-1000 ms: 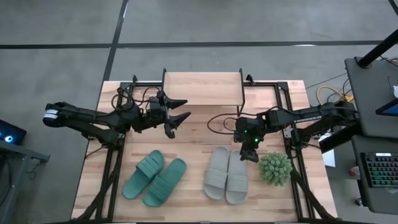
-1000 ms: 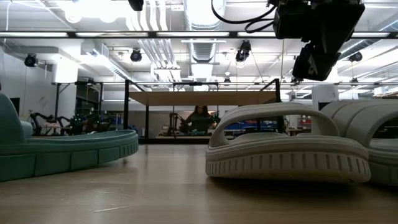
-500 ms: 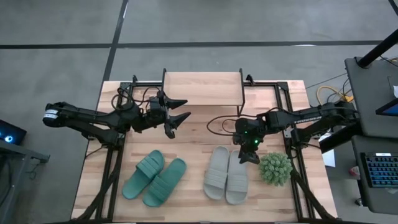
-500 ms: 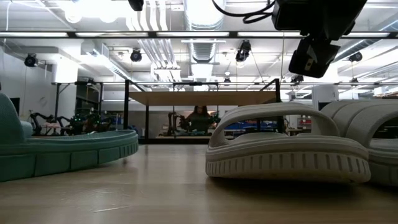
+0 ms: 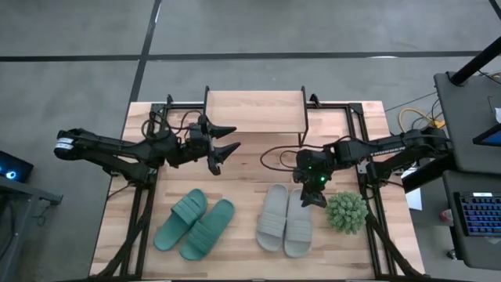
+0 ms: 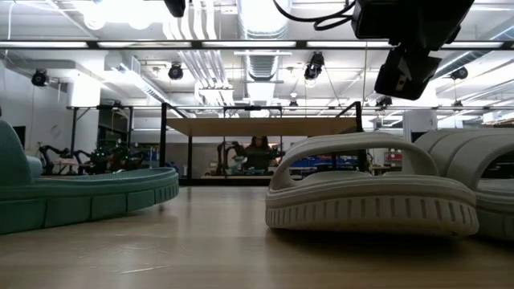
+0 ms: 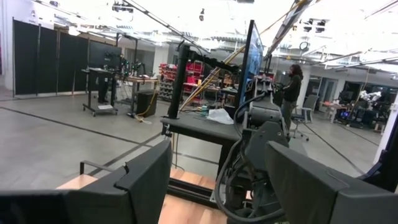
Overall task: Pick and place slides into the shelf
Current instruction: Put the right gray slide on the shelf
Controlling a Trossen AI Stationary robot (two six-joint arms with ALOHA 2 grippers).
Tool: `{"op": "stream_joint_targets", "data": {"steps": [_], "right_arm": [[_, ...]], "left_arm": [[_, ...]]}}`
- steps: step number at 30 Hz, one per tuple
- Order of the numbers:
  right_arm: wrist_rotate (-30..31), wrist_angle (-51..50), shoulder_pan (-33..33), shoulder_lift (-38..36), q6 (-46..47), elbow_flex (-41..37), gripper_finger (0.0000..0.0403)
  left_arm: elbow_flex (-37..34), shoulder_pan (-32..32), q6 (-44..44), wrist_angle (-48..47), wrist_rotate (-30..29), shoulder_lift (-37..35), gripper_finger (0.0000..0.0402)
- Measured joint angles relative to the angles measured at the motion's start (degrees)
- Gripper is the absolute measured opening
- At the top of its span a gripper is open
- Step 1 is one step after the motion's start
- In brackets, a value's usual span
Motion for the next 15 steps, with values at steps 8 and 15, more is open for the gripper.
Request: {"op": "stream_joint_targets", "data": {"steps": [8,15], "right_arm": [[0.02,0.15,0.45,0.79,0.56,0.0,0.0193],[0.0,0.29,0.58,1.95,1.18,0.0,0.0215]], "left_arm": [[0.01,0.0,0.01,0.08,-1.18,0.0,0.0244],[0.01,0.0,0.01,0.1,-1.29,0.0,0.0244]]}}
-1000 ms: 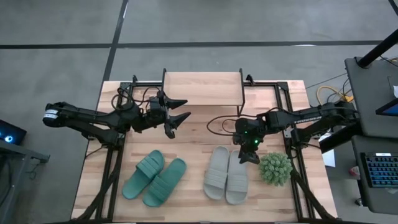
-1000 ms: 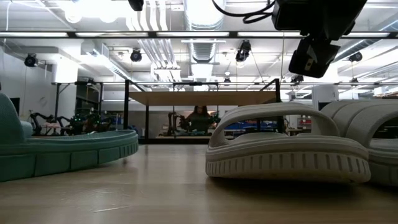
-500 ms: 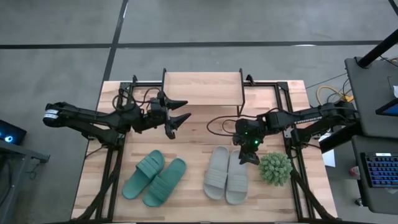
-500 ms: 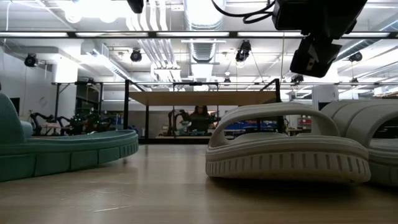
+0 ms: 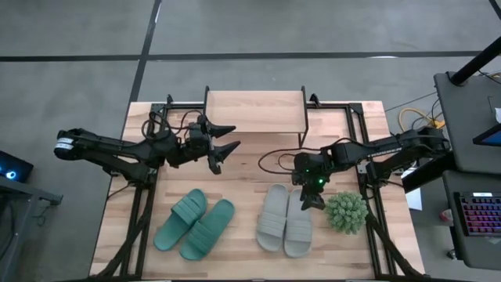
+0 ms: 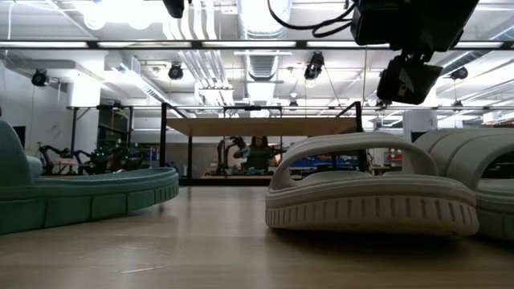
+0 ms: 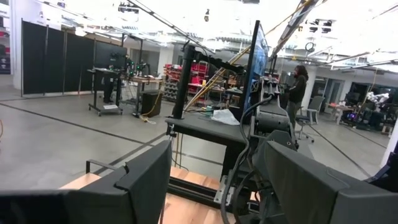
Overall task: Pick and place slides into the shelf
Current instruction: Put the right gray slide on the shelf
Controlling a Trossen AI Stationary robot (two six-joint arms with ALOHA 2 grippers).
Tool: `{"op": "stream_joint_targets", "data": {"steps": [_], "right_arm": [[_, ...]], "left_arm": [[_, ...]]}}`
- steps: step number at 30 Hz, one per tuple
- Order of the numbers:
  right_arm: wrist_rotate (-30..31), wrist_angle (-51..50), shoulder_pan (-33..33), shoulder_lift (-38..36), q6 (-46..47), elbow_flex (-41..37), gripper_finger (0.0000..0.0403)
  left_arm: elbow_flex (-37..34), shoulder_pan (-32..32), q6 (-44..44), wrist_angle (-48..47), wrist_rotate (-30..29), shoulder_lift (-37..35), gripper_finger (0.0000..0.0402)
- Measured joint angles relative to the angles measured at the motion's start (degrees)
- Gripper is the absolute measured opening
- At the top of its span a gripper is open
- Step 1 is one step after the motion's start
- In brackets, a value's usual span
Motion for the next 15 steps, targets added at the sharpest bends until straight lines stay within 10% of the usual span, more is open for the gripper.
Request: {"op": "stream_joint_targets", "data": {"steps": [15], "right_arm": [[0.0,2.24,2.02,4.26,0.87,0.0,0.0226]], "left_arm": [[-0.04,0.01,-0.02,-0.04,0.01,0.0,0.0244]]}}
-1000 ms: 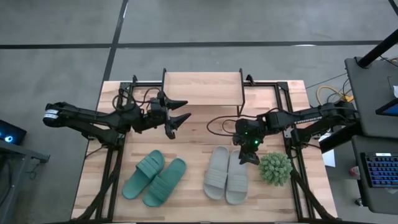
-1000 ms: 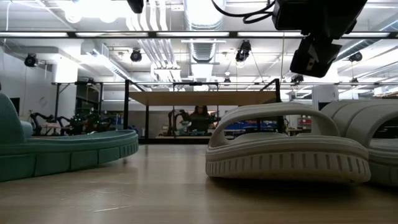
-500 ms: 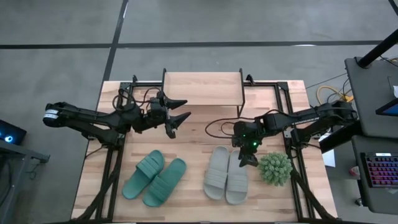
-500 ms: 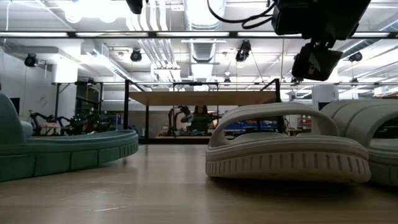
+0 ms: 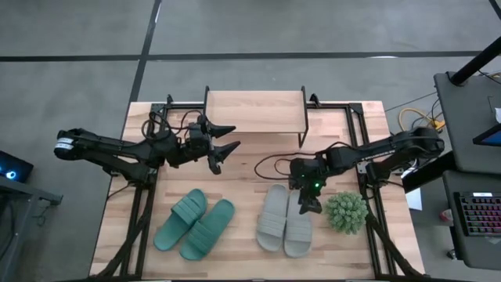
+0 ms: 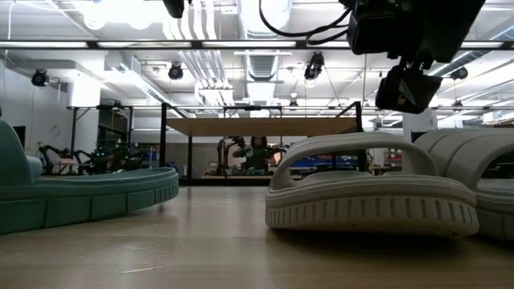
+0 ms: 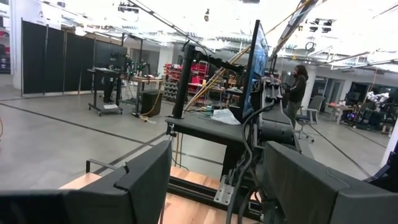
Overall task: Pick and place slides into the shelf
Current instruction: Put the right gray slide on the shelf
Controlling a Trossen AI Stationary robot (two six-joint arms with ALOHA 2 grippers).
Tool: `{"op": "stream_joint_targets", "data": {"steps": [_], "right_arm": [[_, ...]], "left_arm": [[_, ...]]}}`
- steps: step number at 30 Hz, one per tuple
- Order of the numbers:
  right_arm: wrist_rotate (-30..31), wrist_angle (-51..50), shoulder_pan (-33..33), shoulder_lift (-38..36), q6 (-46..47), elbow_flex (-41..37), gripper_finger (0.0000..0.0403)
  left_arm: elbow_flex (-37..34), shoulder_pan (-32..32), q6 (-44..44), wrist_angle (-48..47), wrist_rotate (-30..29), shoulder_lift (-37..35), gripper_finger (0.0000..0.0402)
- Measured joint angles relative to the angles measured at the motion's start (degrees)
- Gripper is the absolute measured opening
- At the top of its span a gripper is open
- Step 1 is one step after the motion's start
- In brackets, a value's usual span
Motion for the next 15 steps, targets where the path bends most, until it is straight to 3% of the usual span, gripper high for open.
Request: {"op": "stream_joint_targets", "data": {"steps": [15], "right_arm": [[-0.01,0.41,1.73,1.26,0.0,0.0,0.0226]], "left_arm": [[-0.07,-0.01,0.09,-0.01,0.01,0.0,0.0244]]}}
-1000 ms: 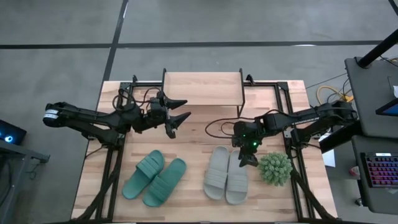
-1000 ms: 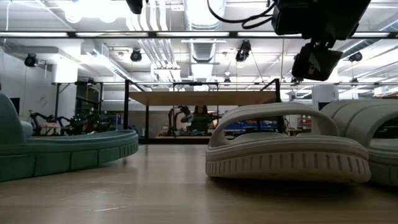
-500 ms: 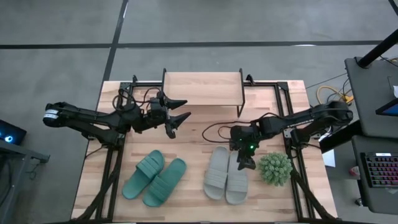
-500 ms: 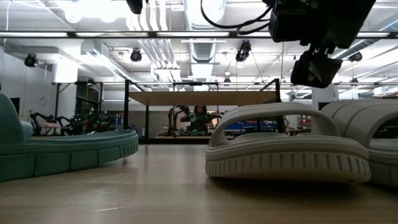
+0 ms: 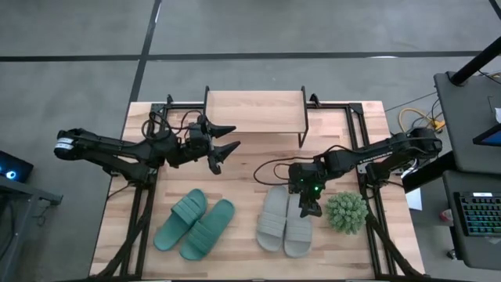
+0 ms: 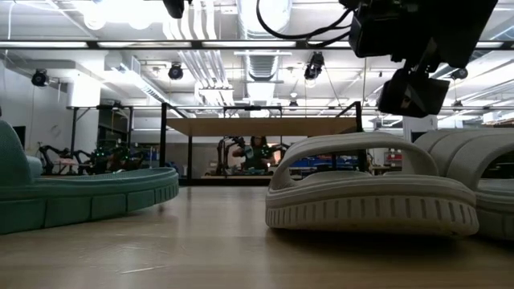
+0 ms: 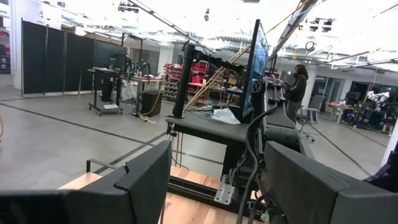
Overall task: Pick and place slides into the shelf
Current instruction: Put the right gray slide on the shelf
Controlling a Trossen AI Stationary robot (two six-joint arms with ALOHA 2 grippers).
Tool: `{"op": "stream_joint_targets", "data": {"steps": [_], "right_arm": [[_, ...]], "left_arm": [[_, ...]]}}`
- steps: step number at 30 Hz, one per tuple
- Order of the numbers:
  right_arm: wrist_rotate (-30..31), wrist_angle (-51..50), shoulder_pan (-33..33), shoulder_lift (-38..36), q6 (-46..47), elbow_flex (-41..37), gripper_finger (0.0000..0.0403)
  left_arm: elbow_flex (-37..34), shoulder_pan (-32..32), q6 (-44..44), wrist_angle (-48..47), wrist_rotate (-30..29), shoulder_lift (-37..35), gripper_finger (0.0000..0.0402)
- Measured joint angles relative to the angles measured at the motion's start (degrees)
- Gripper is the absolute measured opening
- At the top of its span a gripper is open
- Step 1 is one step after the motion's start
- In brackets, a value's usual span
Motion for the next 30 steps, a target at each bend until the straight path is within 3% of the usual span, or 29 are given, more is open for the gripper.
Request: {"op": "stream_joint_targets", "data": {"steps": [15,30], "right_arm": [[0.48,0.87,2.58,0.0,1.56,-1.52,0.0226],[0.46,8.57,5.48,0.0,8.57,-5.68,0.0226]], "left_arm": [[-0.4,0.02,-0.09,0.0,-0.02,0.0,0.0244],[-0.68,0.02,-0.11,-0.03,-0.02,0.01,0.0244]]}}
